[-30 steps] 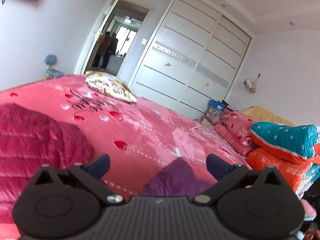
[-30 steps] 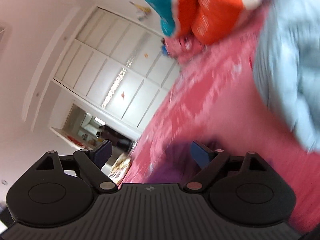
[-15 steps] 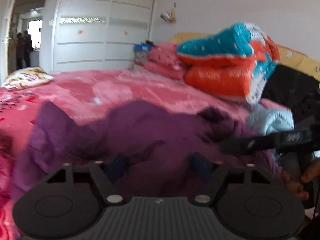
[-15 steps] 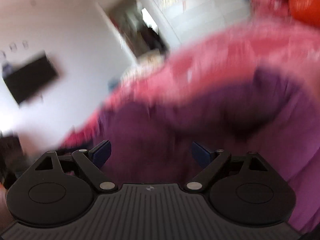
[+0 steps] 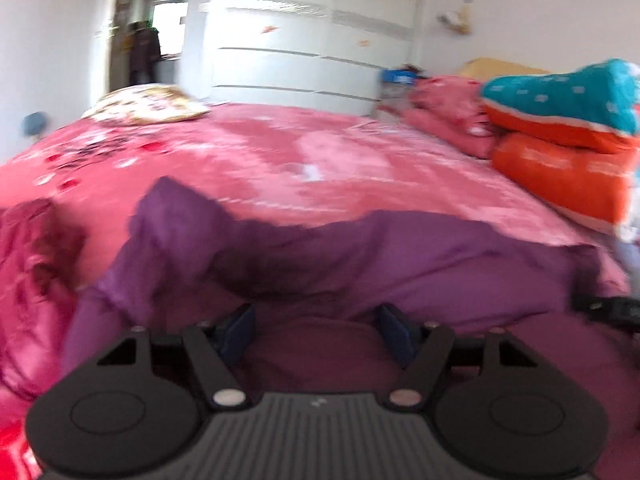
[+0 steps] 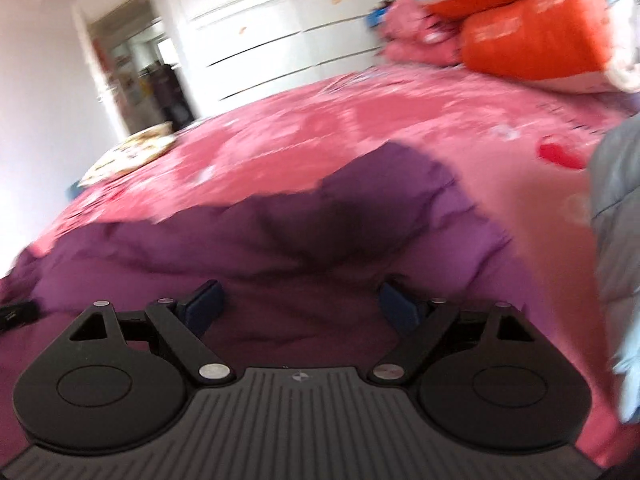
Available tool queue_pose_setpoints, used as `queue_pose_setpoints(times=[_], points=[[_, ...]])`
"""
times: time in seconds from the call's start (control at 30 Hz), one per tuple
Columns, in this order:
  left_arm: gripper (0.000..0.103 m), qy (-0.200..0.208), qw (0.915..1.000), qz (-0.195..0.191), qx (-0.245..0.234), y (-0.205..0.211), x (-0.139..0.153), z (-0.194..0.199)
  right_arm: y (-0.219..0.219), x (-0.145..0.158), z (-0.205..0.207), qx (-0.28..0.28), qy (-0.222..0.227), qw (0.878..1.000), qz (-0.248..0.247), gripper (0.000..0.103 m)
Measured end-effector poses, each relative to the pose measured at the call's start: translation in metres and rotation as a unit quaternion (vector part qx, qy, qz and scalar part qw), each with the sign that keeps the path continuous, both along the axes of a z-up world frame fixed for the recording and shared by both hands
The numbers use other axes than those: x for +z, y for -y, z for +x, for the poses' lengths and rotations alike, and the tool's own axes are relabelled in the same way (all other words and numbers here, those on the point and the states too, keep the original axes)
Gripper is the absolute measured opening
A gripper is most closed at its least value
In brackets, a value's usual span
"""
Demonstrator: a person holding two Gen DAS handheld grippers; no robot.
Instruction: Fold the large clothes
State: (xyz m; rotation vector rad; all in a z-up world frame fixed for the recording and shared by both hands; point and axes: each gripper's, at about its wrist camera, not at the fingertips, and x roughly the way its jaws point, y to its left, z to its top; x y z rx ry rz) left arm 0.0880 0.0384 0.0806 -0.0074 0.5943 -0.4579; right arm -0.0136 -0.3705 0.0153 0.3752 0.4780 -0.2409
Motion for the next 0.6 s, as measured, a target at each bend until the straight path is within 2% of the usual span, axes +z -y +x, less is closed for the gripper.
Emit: queue_pose_setpoints(times=[0.03, 0.2, 0.37, 0.6], points=[[0.063, -0.002, 1.0000, 0.003, 0.009, -0.001, -0.002, 0.003, 0.002, -0.002, 0.001, -0.011, -0.002, 1.000, 0.002, 0.103], [0.063, 0.009, 0.9991, 0.030, 0.031, -0.009, -0.013, 0.006, 0.010, -0.009, -0.003, -0.059, -0.030, 0.998, -0.006, 0.103], [0.063, 0.014, 0.9986, 0.008, 0.050, -0.025, -0.024, 0.008, 0.012, -0.017, 0.003, -0.062, -0.062, 0.996, 0.003, 0.103], [0.068, 0.021, 0.9980, -0.009, 0.059, -0.020, -0.043, 0.018, 0.005, -0.020, 0.005, -0.069, -0.064, 0.996, -0.009, 0.103]])
